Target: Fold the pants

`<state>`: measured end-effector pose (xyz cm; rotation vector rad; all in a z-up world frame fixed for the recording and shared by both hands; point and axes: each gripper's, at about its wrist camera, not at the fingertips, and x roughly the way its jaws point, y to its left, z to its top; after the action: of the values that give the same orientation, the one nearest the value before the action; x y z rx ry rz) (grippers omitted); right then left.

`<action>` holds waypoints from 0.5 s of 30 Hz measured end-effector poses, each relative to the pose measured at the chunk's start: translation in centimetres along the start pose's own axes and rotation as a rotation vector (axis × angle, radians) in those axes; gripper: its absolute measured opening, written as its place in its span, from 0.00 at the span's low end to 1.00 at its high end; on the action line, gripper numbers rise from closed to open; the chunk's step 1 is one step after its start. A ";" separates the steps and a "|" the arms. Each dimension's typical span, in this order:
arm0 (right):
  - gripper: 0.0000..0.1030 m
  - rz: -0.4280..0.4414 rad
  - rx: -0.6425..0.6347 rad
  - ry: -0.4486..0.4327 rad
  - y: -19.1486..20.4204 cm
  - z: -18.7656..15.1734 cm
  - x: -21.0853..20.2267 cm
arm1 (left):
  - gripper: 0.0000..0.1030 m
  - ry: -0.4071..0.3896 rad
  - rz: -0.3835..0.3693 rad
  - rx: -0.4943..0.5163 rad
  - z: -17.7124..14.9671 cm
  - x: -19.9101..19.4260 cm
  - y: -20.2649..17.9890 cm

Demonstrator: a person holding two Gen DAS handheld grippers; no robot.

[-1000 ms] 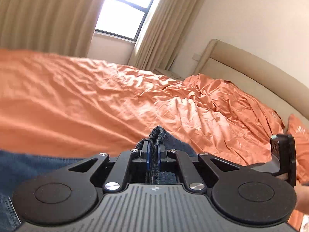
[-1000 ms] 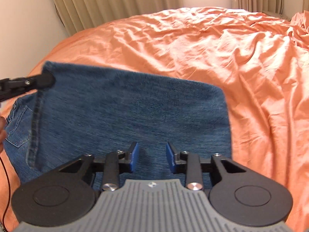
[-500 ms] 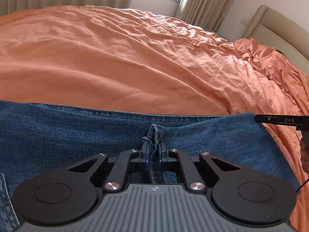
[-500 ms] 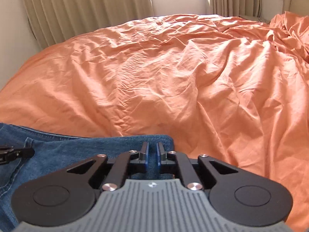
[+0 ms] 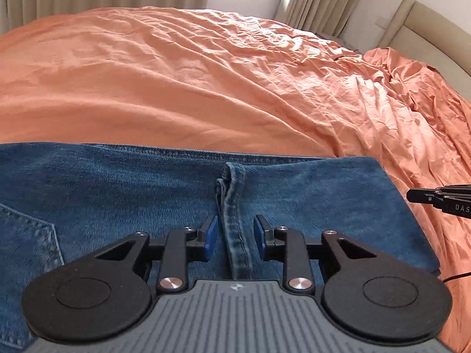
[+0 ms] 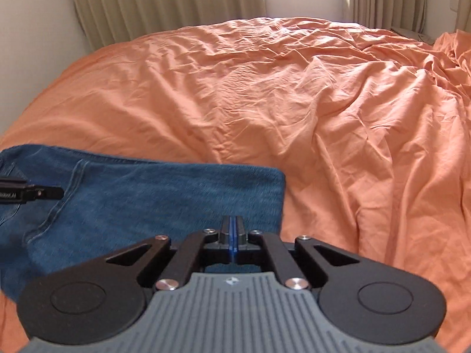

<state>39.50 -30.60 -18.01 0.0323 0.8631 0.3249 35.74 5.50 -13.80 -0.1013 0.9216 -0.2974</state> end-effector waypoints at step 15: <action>0.00 -0.059 0.023 0.092 1.2 -9.9 -0.4 | 0.28 0.094 0.092 0.013 -7.4 0.2 -2.9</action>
<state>31.53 -30.56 -23.98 0.0132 0.9571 0.2627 29.35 2.92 -17.82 -0.0334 1.0148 -0.2244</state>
